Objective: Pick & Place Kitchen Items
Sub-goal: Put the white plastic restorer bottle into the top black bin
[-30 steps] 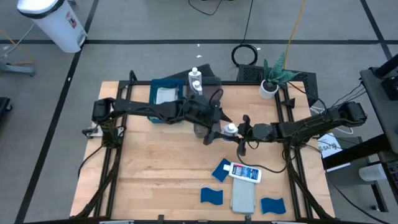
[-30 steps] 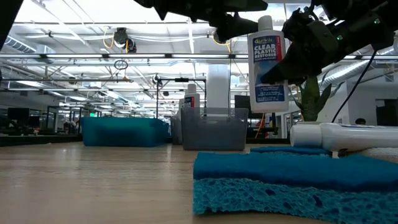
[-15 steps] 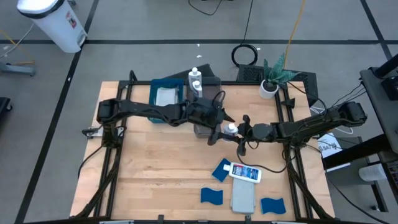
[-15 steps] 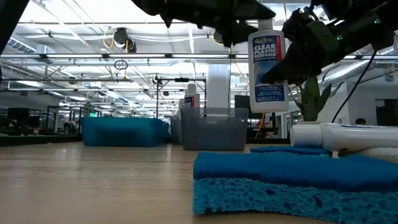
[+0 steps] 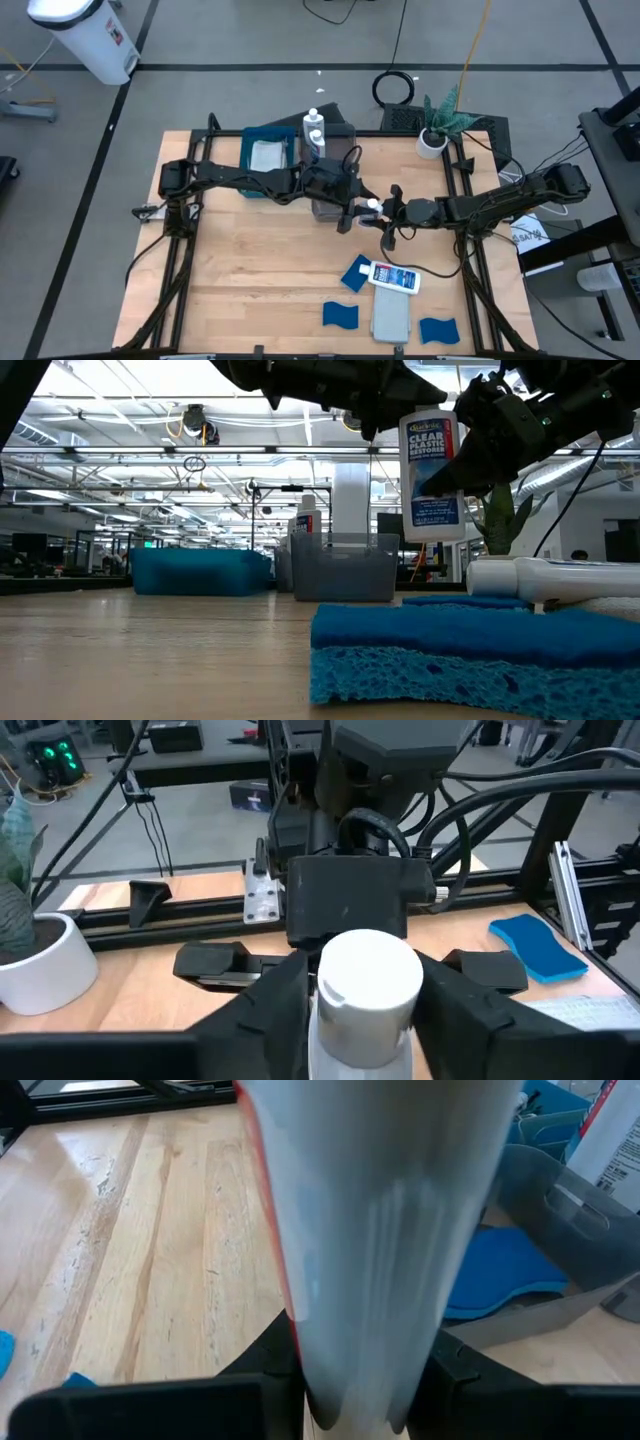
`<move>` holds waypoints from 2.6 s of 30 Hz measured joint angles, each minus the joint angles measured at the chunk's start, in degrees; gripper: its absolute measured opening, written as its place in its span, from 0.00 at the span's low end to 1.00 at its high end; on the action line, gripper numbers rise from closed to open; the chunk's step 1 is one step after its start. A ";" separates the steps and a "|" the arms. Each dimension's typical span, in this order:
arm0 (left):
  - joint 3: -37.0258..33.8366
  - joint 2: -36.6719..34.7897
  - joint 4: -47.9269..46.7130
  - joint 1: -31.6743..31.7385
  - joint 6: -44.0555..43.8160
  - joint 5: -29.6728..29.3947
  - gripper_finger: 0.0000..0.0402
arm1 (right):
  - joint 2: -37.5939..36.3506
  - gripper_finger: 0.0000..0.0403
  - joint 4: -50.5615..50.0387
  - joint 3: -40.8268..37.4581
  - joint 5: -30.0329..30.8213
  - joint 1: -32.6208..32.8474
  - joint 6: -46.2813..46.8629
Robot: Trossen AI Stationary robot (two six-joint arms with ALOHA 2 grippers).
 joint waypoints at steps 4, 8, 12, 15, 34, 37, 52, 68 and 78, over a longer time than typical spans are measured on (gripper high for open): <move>0.00 0.00 0.09 -0.02 0.13 0.01 0.35 | 0.00 0.21 -0.25 0.00 0.00 -0.01 0.00; 0.00 0.00 0.04 0.00 0.09 0.01 0.31 | 0.00 0.21 -0.30 0.00 -0.02 -0.01 0.04; 0.00 0.00 -0.09 -0.12 0.15 0.11 0.30 | 0.00 0.23 -0.30 0.00 -0.02 -0.01 -0.42; 0.00 -0.35 -0.28 -0.37 0.24 0.34 0.30 | 0.00 0.28 -0.30 0.00 0.00 0.01 0.38; -0.03 -15.78 -9.20 0.96 8.18 -21.91 0.31 | -10.92 0.86 -6.01 0.04 0.30 1.29 1.87; -0.02 -17.86 -9.35 3.08 8.52 -25.68 0.30 | -11.79 0.85 -6.06 0.04 0.37 1.28 1.96; -0.02 -12.95 -7.55 18.26 -0.23 -19.05 0.31 | -11.91 0.84 -7.23 0.02 0.63 1.28 1.84; -0.04 -0.59 2.22 24.21 -1.76 -18.54 0.32 | -11.87 0.84 -7.58 -0.04 1.95 1.21 1.61; -0.04 3.77 2.86 26.18 -3.34 -18.69 0.32 | -11.85 0.84 -6.88 -2.36 4.98 1.16 1.55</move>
